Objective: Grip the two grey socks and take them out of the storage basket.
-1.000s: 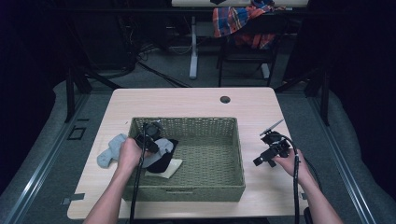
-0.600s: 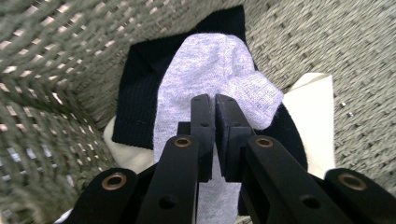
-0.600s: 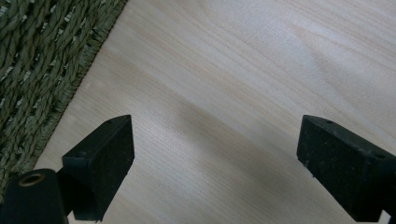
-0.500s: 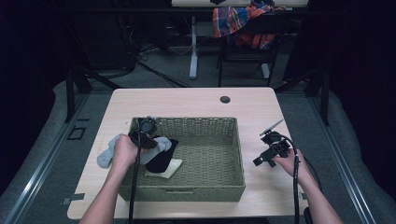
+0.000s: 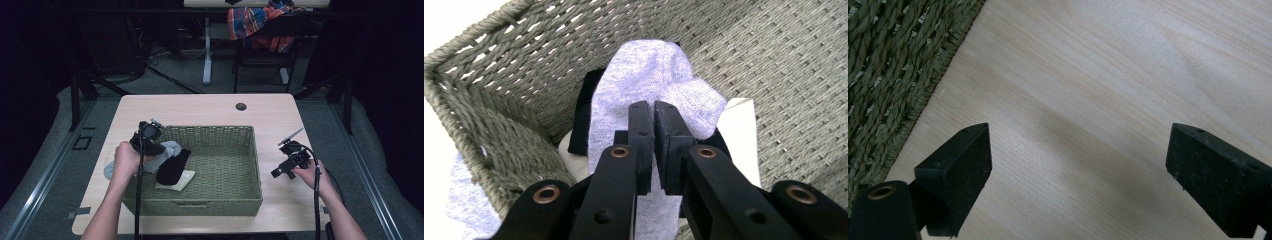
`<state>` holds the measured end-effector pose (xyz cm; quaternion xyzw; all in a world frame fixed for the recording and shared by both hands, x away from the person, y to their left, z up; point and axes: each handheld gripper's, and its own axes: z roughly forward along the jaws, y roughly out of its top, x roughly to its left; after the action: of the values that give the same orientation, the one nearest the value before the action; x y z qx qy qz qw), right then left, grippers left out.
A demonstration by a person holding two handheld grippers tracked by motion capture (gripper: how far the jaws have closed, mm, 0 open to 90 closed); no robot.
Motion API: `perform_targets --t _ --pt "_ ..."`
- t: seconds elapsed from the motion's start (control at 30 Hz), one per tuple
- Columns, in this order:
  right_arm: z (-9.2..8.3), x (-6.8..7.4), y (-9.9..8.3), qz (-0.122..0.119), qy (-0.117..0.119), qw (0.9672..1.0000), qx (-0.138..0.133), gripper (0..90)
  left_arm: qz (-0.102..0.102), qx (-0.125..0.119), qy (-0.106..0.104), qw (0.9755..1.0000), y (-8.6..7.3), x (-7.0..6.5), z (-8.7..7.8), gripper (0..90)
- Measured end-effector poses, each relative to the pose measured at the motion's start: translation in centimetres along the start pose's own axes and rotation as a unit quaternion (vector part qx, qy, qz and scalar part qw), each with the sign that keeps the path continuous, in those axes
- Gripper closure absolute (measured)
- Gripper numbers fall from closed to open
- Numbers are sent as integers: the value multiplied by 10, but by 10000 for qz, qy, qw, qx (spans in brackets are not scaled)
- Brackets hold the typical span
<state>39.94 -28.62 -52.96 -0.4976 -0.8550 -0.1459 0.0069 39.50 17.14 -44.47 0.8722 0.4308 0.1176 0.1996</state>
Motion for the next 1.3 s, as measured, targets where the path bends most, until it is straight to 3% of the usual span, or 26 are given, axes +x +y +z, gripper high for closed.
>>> perform_targets --t 0.3,0.33,0.43,0.63,0.7,1.03,1.1,1.3 --pt "-1 0 0 -2 -18 10000 15 109 60 -104 -37 9999 2 -1 -15 868" --pt "2 2 -2 166 16 9996 -217 109 44 -141 -20 9999 3 -1 -16 868" --pt "-1 0 -1 45 -16 10000 -59 109 44 -185 5 9998 5 0 -22 868" --pt "1 1 -1 79 -5 9999 -93 109 9 -306 16 9995 7 5 -33 868" --pt "-1 -1 0 -35 -73 9999 61 109 11 -341 21 9994 8 6 -36 868" --pt "0 0 -1 64 -40 10000 -59 109 -6 -494 211 9986 17 14 -60 868" --pt "-2 -1 0 -19 -56 10000 65 109 -37 -521 264 9983 18 17 -64 868" --pt "-1 0 0 49 -13 10000 -39 110 -155 -613 378 9973 16 27 -74 868"
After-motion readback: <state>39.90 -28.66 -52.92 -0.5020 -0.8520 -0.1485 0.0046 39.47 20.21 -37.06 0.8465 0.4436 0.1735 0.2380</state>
